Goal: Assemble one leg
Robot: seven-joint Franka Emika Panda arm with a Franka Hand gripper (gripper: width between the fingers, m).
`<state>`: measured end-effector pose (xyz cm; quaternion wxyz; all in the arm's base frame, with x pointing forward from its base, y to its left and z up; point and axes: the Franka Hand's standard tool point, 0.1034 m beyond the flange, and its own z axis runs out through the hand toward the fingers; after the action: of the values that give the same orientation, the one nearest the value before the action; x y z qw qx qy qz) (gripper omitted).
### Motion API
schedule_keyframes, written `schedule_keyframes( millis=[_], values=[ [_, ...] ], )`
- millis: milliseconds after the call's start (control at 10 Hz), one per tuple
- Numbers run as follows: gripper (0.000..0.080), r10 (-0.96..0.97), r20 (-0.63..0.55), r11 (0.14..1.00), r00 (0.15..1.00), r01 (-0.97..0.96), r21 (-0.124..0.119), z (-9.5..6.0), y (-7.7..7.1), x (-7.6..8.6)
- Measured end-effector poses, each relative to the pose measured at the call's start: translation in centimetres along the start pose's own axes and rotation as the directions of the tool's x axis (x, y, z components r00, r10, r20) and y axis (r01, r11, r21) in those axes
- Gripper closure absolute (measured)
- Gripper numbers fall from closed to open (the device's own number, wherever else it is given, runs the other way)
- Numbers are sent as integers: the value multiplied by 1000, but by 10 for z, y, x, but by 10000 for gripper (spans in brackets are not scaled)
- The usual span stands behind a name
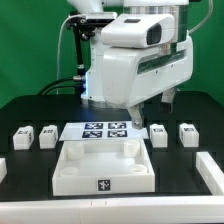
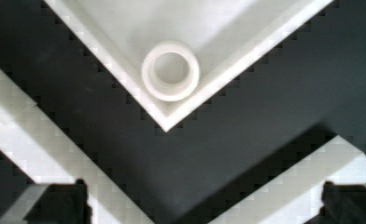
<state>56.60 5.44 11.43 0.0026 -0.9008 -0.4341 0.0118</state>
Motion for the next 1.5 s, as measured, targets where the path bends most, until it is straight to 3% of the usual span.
schedule_keyframes(
  millis=[900,1000,1300,1500],
  values=[
    [150,-31,-2,1000,1000,31,-1,3,-2,-2],
    [150,-39,-5,999,999,39,-3,10,-14,-13],
    [150,-376,-1,926,926,376,-14,21,-51,-61],
    [150,-547,-5,837,837,547,-13,45,-69,-101]
  ],
)
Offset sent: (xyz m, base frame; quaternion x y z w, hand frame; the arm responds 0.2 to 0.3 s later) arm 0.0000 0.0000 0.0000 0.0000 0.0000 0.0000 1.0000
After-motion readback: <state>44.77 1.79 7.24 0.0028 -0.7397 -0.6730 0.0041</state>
